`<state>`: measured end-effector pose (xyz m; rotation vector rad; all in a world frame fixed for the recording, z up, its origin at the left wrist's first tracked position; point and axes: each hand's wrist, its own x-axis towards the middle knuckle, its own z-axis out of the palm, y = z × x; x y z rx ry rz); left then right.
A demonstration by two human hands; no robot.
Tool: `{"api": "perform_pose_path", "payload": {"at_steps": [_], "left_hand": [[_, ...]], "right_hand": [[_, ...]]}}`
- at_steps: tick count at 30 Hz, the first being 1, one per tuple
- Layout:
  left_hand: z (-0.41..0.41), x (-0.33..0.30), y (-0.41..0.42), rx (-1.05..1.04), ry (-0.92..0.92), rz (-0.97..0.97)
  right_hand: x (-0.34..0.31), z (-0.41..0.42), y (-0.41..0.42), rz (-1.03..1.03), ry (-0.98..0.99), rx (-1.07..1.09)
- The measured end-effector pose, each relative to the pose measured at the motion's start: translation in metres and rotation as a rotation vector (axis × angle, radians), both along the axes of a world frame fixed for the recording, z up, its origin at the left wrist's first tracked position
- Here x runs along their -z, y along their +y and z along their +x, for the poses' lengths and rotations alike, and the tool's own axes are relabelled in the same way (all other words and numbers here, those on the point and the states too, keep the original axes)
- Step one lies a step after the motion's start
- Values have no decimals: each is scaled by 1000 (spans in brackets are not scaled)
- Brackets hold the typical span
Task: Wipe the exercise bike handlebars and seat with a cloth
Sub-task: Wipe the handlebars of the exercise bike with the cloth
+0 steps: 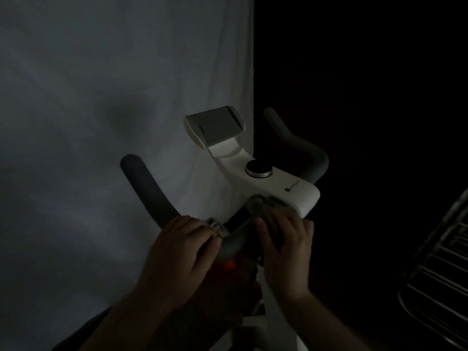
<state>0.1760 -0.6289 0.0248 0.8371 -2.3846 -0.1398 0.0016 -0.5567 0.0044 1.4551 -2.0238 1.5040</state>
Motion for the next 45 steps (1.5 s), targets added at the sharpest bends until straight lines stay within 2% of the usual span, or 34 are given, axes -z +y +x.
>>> {"api": "perform_pose_path", "payload": {"at_steps": [4,5,8,11,13,16,18,20,22,23,26,29,33,35,37,41,45], "left_hand": [[8,1,-19,42,21,-44],[8,2,-22,59,2,-67],[9,6,-25,82,18,-73],[7,9,-20,53,73,-74],[6,10,-19,48,82,-82],[8,11,-19,54,66,-119],[9,11,-19,61,75,-116],[8,11,-20,66,91,-110],[6,10,-21,65,99,-110],[6,11,-21,61,104,-111],[5,12,-19,28,123,-97],[3,14,-18,-7,115,-85],[3,22,-25,14,87,-126],[2,33,-32,47,147,-134],[0,39,-35,51,223,-145],[-3,32,-32,71,218,-196],[1,24,-27,44,80,-240]], "right_hand": [[-6,27,-4,32,327,-156],[-11,18,-9,57,329,-170],[-23,15,-13,110,137,-231],[-25,19,-12,214,267,-348],[-32,0,-18,284,302,-340],[-33,-3,-25,168,86,-185],[-23,15,-23,95,13,-189],[-14,15,-19,88,105,-250],[-11,-8,-24,101,212,-215],[-11,-15,-27,85,152,-162],[-6,12,-29,-86,-255,1],[-2,57,-22,-244,-640,-3],[-15,43,-32,-383,-941,117],[-15,50,-36,-384,-1035,165],[-15,59,-31,-362,-1122,121],[-20,37,-35,-294,-1292,131],[-3,75,-22,-177,-1171,99]]}}
